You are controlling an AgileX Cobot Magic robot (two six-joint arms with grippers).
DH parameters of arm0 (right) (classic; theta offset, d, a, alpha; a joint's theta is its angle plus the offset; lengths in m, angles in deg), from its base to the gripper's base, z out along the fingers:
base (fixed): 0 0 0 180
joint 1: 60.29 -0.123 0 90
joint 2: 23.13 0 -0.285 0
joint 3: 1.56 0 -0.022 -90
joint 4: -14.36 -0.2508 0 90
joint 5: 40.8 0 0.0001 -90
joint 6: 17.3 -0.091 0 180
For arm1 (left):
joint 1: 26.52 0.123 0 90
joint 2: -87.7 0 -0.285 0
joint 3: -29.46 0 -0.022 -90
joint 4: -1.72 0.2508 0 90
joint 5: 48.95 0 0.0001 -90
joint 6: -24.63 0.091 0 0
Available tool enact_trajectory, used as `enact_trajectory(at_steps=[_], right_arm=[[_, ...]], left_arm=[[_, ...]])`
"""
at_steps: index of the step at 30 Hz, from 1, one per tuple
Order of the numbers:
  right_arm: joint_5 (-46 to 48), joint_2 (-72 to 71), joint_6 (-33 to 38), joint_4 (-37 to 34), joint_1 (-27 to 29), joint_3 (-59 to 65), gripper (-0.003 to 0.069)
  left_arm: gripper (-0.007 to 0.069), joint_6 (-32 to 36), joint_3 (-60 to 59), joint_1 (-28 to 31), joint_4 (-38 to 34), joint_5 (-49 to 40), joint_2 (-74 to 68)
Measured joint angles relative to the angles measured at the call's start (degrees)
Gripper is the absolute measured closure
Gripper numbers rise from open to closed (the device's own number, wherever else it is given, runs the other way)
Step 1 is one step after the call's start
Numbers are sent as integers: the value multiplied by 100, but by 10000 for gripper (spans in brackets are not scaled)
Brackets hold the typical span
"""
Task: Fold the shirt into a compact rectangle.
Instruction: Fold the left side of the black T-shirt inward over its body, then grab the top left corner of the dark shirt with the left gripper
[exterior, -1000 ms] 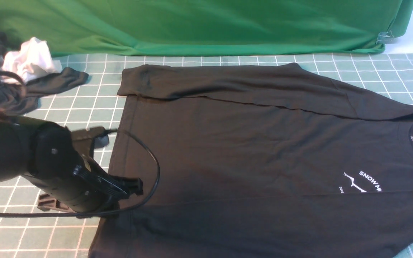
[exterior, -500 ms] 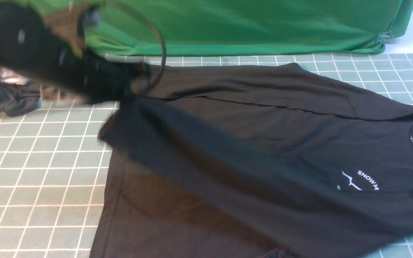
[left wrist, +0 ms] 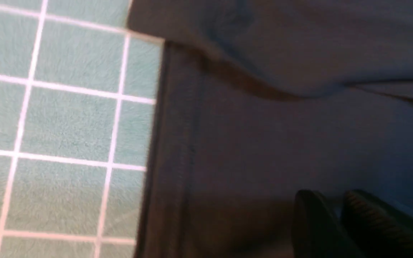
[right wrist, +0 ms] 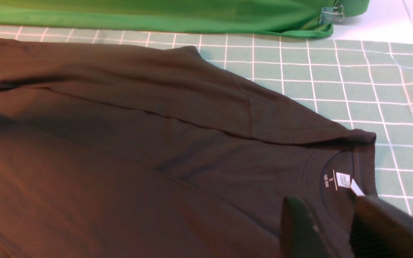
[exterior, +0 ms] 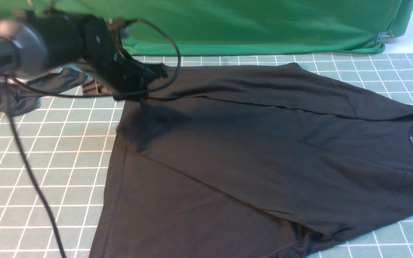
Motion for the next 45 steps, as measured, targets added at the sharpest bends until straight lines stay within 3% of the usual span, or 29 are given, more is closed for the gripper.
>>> enact_trajectory(at_steps=[2,3,4,6,8,11,17,25,35,36,37,40,43,45], right_arm=[[0,0,0,0,0,0,440],[0,0,0,0,0,0,440],[-16,0,0,0,0,0,440],[-50,0,0,0,0,7,438],[-117,0,0,0,0,56,435],[-216,0,0,0,0,114,432],[-517,0,17,-12,0,124,426],[-565,6,17,-12,0,124,423],[-565,44,17,-13,0,124,423],[-565,44,17,-13,0,124,423],[-565,44,17,-13,0,124,423],[-565,49,23,-13,0,124,423],[-565,49,25,-13,0,124,421],[-565,49,24,-13,0,124,421]], left_arm=[[402,-81,111,112,80,6,-132],[402,-81,126,127,81,6,-133],[318,-93,289,283,136,6,-158],[279,-93,401,378,136,13,-158],[195,-93,689,640,-5,83,-161],[145,-25,924,811,-352,112,-260],[129,663,1216,932,-1218,141,-876],[174,530,2049,1039,-1661,331,-2033],[250,685,2323,1039,-2088,454,-2246],[307,738,2323,1039,-2099,467,-2260],[314,749,2323,1039,-2099,466,-2263],[514,935,2323,1039,-2110,421,-2271],[592,1157,2323,1039,-2142,282,-2218],[603,1204,2300,1036,-2162,178,-2064]])
